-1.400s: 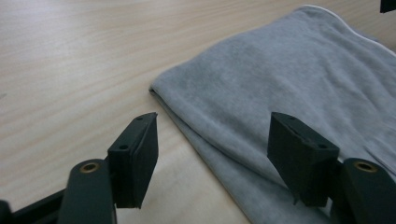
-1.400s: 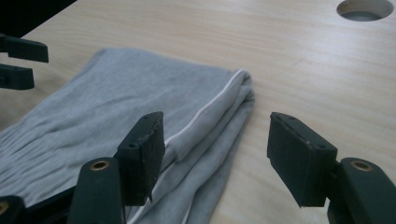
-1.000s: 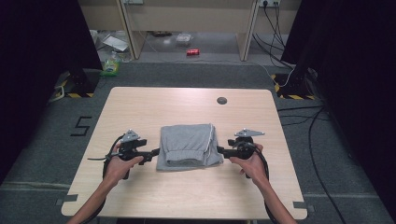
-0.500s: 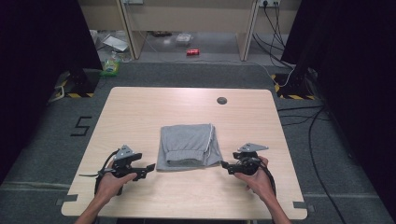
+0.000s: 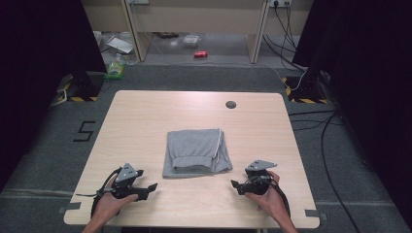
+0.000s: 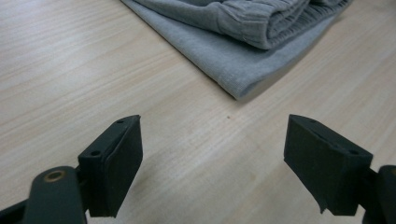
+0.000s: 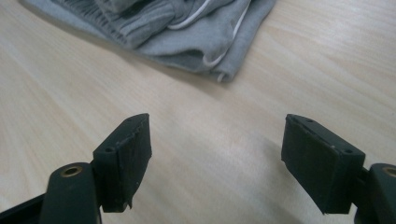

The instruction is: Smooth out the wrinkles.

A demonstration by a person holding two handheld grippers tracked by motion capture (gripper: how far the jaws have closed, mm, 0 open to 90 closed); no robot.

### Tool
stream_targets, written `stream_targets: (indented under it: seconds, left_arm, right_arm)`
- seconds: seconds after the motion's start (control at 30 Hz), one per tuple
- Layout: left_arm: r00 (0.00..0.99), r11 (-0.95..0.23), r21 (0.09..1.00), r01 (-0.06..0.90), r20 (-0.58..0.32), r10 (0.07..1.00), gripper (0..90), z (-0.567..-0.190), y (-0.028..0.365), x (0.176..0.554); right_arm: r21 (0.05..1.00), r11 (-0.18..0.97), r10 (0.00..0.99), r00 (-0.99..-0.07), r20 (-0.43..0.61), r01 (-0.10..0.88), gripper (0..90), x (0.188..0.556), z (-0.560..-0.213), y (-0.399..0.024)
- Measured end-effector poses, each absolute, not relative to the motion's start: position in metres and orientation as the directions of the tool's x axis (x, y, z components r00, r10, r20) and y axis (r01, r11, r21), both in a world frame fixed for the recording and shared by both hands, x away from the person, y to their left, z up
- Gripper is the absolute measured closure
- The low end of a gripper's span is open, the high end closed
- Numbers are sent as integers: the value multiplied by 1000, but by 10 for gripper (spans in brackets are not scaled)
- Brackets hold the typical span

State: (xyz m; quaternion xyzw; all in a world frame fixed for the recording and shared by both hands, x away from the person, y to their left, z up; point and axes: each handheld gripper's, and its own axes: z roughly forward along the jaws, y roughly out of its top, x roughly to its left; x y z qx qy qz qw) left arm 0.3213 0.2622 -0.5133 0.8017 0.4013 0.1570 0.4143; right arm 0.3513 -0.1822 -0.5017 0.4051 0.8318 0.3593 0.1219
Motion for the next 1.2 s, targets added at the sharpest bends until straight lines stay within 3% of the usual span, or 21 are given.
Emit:
stream_targets:
  seconds: [0.27,0.4,0.57,1.2]
  left_arm:
    - [634,-363,770,525,-69,771,189,-523,261,311]
    - [628,-405,760,508,-5,778,186,-523,262,306]
    - [637,-406,752,519,-24,771,159,-524,263,305]
    - [642,-411,750,518,-23,766,144,-524,264,307]
  right_arm:
    - [676,442,763,-643,64,590,233,339,-507,-185]
    - [674,449,763,-645,53,587,231,338,-507,-184]
    - [656,502,749,-662,-6,563,207,336,-508,-181]
    - [656,511,740,-673,-5,556,187,337,-508,-182]
